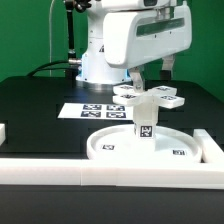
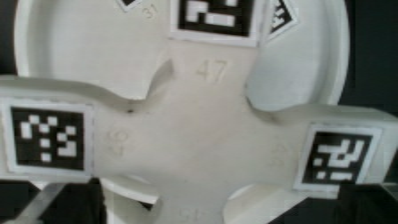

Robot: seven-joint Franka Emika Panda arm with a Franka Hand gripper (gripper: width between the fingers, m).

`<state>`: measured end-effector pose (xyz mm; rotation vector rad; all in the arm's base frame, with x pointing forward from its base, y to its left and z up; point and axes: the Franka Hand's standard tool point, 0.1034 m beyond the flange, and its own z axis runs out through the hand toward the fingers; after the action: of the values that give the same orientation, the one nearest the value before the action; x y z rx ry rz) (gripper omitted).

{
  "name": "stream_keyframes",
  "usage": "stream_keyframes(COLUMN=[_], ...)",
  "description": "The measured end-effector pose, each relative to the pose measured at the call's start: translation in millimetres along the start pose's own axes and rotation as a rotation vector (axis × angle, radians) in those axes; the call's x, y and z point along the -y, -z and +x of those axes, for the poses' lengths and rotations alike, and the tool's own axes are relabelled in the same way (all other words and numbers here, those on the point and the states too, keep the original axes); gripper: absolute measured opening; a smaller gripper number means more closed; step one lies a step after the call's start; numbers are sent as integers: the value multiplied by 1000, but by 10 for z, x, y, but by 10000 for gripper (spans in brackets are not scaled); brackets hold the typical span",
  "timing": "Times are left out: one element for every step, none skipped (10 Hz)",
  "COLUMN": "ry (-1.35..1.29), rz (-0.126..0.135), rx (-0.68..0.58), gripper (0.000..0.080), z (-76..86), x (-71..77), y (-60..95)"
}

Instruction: Assemble round table

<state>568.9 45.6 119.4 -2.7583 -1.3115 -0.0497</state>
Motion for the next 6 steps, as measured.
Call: stream_keyframes(ry=[23,104,151,292,357,470], rz=[0,-1,-3,-7,-8,-13], rx=[0,4,11,22,29,43], gripper=[649,649,649,649,649,649], z=[-5,-17,-27,-40,-40,-46], x=[-3,-11,-15,-21,-13,-12], y=[-3,-6,-12,-25,-36,-42])
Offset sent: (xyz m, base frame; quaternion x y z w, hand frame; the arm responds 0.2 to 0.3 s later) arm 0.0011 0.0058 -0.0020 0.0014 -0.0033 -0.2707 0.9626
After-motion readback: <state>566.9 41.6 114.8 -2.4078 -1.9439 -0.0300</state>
